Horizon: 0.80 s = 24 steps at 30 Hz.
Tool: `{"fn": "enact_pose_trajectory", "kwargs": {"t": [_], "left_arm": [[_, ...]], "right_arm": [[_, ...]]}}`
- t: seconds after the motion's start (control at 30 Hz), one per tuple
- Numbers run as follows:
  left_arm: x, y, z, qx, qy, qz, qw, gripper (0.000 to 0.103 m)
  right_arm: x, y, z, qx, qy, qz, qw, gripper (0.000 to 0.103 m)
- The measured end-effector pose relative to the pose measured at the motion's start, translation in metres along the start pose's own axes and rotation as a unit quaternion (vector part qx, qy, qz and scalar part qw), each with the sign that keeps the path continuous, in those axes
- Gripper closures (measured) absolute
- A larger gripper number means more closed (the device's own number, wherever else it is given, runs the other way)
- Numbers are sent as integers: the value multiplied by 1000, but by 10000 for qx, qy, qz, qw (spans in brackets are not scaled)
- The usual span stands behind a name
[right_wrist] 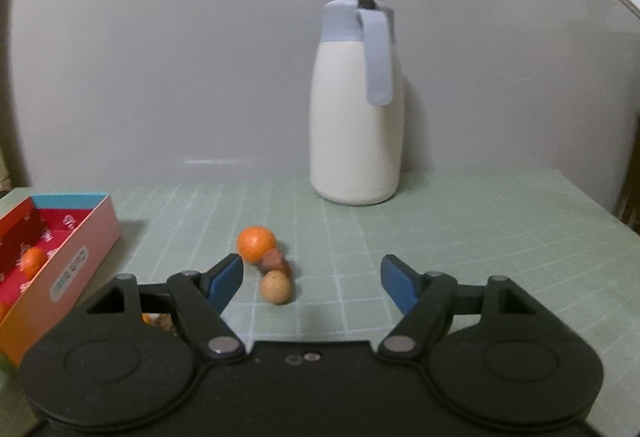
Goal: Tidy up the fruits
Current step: 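Carry the mandarin over the red box and open the left tool, then grasp the dark brown dried fruit with the right tool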
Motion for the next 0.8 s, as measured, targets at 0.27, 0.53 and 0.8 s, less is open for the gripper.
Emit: {"fn": "enact_pose_trajectory", "kwargs": {"t": [0.27, 0.53, 0.8], "left_arm": [[1, 8, -3, 1, 98, 117, 9999, 17], [2, 24, -5, -123, 76, 176, 9997, 16], [5, 40, -5, -159, 114, 292, 9994, 16]], "right_arm": [[7, 17, -6, -175, 344, 413, 9984, 28], [14, 51, -20, -808, 542, 687, 9929, 28], [22, 71, -25, -880, 713, 797, 9904, 33]]}}
Point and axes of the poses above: each gripper's, at about its wrist camera, not at the fingertips, and x roughly the way its jaws point, y to its left, z to its top, the point moved 6 cm from there along x, roughly the way its jaws point, and after that the axes turned 4 degrees about y, right-handed, at the moved point
